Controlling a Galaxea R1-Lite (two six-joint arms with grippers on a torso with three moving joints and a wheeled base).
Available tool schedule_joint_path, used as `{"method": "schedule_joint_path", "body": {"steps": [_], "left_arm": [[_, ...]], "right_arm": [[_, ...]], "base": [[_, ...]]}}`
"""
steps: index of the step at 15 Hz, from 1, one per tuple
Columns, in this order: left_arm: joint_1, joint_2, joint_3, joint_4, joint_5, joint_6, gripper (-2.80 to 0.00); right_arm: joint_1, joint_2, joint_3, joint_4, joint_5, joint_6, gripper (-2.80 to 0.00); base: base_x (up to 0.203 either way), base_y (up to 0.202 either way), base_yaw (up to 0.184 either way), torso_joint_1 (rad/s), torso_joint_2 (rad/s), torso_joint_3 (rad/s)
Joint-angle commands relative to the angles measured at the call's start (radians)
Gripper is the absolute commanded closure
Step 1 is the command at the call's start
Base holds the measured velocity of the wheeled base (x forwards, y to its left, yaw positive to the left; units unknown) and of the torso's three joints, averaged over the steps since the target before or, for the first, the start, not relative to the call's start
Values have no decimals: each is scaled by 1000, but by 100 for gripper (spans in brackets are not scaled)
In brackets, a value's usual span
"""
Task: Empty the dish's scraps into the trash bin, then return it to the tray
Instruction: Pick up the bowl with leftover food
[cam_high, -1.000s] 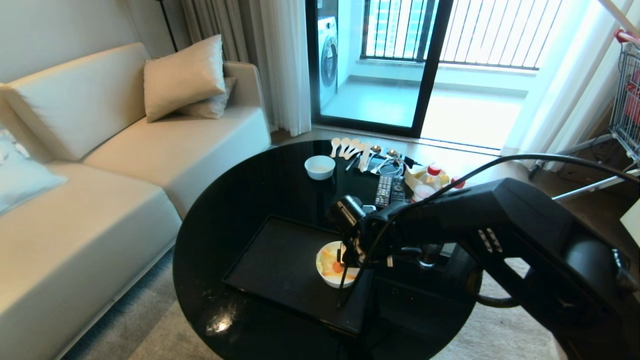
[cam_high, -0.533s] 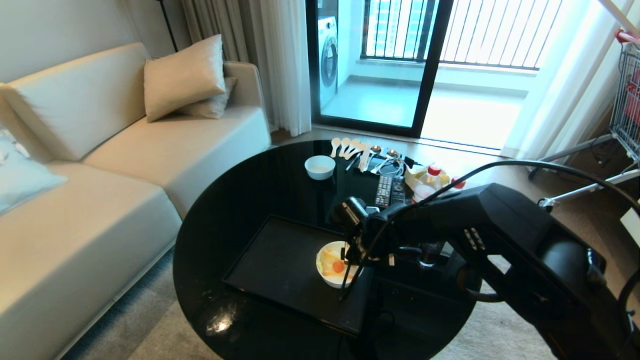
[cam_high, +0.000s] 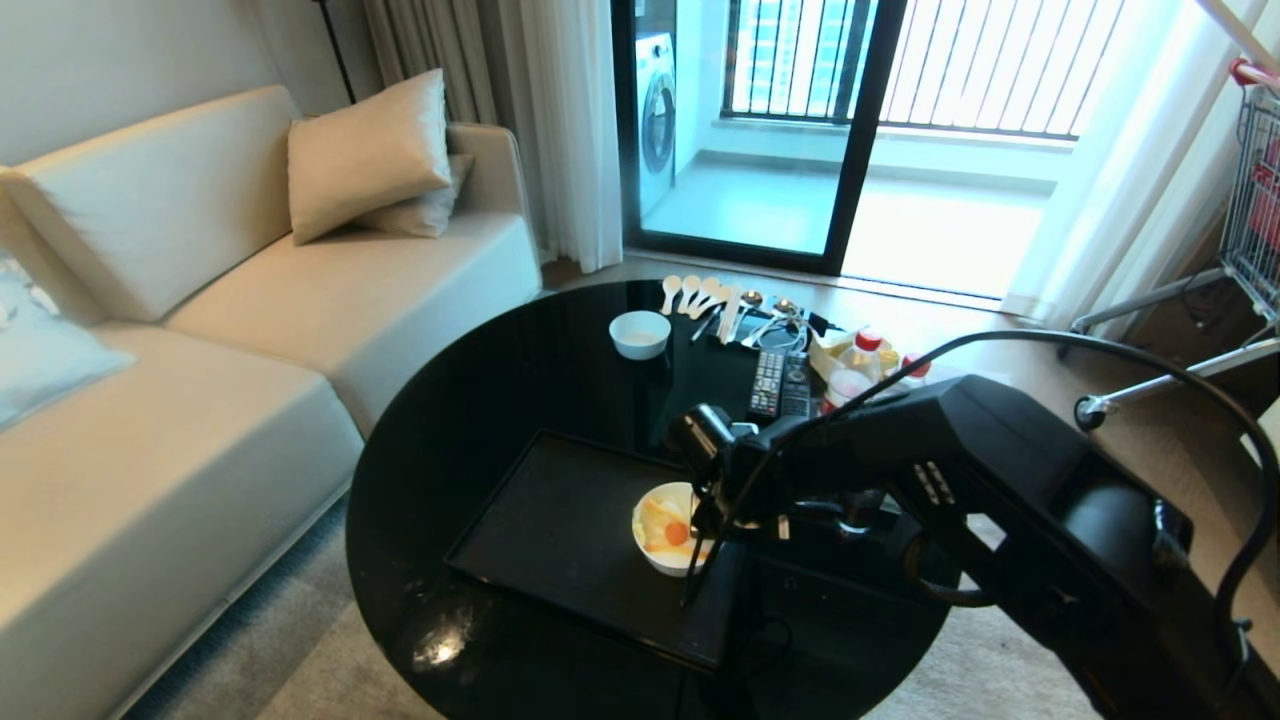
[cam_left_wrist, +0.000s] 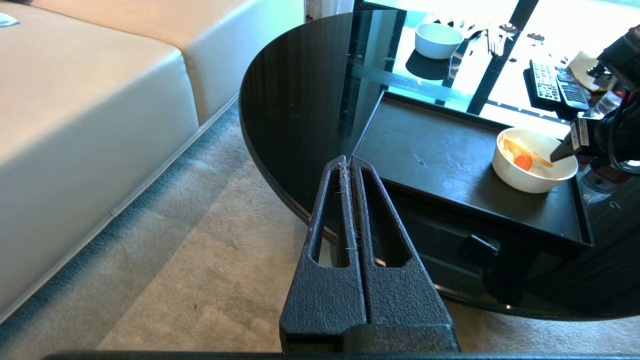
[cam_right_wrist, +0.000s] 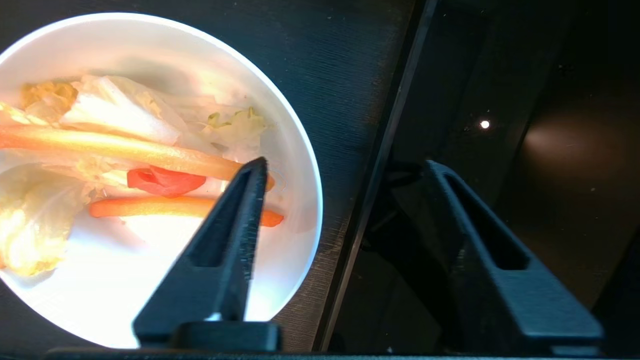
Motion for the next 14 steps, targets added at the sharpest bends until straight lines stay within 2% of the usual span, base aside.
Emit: {"method": "schedule_joint_path", "body": {"steps": [1, 14], "left_arm": [[0, 0, 0, -1, 1, -1, 0], [0, 0, 0, -1, 1, -1, 0]], "right_arm": [[2, 5, 0, 1, -2, 2, 0], [14, 0, 4, 3, -5, 8, 0]], "base": [[0, 0, 0, 0, 0, 0], [0, 0, 0, 0, 0, 0]]}}
